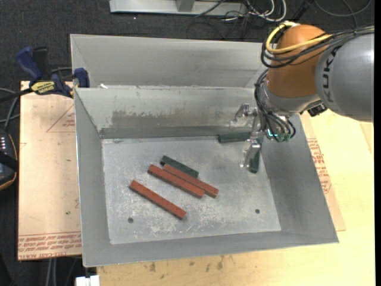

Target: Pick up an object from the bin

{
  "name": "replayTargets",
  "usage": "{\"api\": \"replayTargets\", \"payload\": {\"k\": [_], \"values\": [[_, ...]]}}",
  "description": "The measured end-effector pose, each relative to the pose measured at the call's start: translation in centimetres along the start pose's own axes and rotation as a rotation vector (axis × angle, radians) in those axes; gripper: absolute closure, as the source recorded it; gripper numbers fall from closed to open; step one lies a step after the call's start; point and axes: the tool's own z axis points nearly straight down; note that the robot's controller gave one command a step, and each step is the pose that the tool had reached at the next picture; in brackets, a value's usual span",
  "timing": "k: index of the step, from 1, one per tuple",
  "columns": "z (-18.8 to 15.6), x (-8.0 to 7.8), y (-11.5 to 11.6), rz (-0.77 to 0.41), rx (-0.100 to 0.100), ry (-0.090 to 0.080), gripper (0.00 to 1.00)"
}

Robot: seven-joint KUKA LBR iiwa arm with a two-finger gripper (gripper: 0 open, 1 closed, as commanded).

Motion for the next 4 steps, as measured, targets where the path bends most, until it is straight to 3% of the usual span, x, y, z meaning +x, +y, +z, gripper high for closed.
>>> {"api": "replayTargets", "payload": {"k": [1,2,3,4], "values": [[-0.5,-0.2,0.0,-0.001,0.001,-0.008,0.00],[3.0,0.1,-3.4,-0.163,0.001,-0.018,0.00],[6.9,-1.0,-7.3,-0.214,-0.008,0.008,0.00],[5.6,-0.6,-8.6,-0.591,0.000,-0.009,0.00]]}}
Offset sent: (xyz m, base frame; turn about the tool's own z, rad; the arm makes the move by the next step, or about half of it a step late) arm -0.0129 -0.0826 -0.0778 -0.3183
